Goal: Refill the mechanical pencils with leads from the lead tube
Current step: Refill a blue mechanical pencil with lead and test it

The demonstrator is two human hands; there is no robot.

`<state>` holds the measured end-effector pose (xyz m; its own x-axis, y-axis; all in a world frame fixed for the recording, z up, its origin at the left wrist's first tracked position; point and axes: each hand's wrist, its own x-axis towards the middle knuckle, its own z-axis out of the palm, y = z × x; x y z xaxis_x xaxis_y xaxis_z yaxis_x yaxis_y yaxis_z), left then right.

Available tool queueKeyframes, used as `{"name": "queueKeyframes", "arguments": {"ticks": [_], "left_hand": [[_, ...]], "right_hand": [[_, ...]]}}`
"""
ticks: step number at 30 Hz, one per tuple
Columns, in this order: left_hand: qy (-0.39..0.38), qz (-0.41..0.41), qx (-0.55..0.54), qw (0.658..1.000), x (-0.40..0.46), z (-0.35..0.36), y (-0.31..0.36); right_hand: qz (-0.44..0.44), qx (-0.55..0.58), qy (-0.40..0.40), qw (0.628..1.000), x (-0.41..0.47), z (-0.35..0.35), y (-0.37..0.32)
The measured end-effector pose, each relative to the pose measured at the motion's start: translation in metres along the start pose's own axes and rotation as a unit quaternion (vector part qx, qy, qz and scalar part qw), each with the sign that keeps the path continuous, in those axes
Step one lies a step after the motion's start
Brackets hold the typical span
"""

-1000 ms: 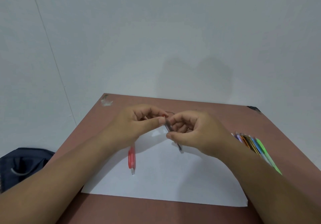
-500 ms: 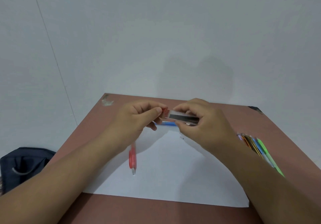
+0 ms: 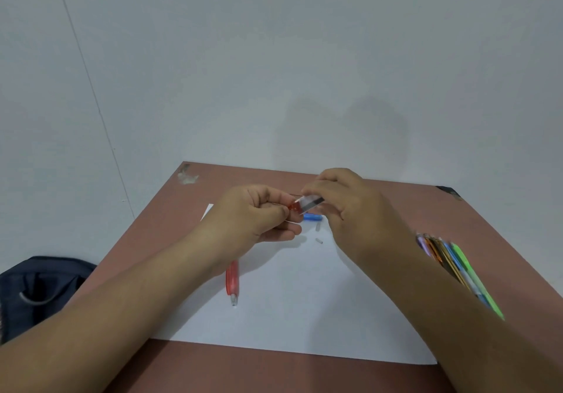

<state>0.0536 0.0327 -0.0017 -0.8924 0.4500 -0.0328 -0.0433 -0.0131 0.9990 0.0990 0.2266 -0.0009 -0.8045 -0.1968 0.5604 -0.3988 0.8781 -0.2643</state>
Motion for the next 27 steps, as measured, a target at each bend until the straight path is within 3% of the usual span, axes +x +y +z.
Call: {"name": "queueKeyframes", "arguments": {"ticks": [5, 11, 14, 17, 21, 27], "left_hand": [[-0.009, -0.015, 0.010, 1.000, -0.001, 0.001, 0.000], [-0.017, -0.024, 0.003, 1.000, -0.002, 0.001, 0.001], [-0.021, -0.031, -0.005, 0.999, -0.001, 0.000, 0.001], [-0.025, -0.033, -0.007, 0.999, -0.001, 0.000, 0.000], [-0.027, -0.032, -0.010, 0.999, -0.001, 0.000, 0.000], [-0.023, -0.029, -0.021, 0.999, -0.001, -0.001, 0.000]], "right_hand": [[-0.036, 0.001, 0.025, 0.999, 0.000, 0.006, 0.009], [-0.013, -0.015, -0.005, 1.000, 0.000, 0.001, 0.005], [-0.047, -0.046, 0.012, 0.998, -0.002, 0.002, 0.007], [-0.012, -0.030, -0.004, 0.999, 0.000, 0.002, 0.007], [-0.053, -0.071, 0.032, 0.996, -0.002, 0.002, 0.009], [-0.039, -0.054, 0.015, 0.998, -0.002, 0.004, 0.015]]}}
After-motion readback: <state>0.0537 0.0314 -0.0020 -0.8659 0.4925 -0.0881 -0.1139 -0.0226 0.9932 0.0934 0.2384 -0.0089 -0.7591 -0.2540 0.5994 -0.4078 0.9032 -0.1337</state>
